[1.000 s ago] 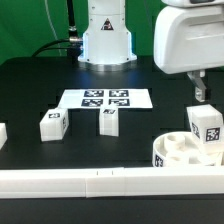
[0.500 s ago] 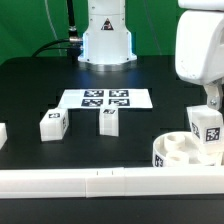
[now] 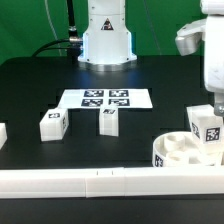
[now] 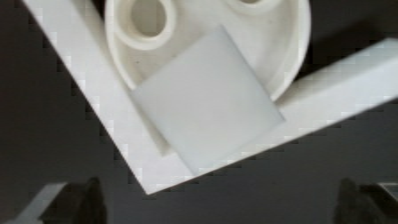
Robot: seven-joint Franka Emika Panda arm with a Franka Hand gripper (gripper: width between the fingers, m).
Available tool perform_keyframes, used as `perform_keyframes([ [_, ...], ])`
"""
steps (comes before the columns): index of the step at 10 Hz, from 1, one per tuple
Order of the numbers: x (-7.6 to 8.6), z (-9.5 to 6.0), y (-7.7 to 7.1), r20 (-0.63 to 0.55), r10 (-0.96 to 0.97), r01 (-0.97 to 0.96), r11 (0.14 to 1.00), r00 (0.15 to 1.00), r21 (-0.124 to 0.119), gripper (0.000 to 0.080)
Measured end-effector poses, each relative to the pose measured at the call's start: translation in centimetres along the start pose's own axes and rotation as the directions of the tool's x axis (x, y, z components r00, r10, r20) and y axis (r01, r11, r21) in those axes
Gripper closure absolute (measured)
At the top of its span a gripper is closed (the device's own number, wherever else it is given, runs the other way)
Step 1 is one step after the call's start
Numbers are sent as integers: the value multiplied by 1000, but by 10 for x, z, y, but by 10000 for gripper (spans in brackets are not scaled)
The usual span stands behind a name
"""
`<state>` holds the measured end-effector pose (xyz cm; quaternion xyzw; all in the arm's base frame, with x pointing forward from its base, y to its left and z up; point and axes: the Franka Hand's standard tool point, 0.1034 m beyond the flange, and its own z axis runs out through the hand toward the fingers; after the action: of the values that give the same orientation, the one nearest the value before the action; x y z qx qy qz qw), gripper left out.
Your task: Assemble stool
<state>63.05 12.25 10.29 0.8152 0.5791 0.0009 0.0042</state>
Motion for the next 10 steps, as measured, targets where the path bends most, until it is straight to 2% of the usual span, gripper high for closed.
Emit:
perform_keyframes([
  [5,-7,8,0,20,-262,261,965,965,7,151],
  [7,-12,11,2,35,-392,391,920,919,12,151],
  [9,-14,13,2,42,-410,409,912,911,15,151],
  [10,-15,14,2,42,-410,410,912,911,19,258],
])
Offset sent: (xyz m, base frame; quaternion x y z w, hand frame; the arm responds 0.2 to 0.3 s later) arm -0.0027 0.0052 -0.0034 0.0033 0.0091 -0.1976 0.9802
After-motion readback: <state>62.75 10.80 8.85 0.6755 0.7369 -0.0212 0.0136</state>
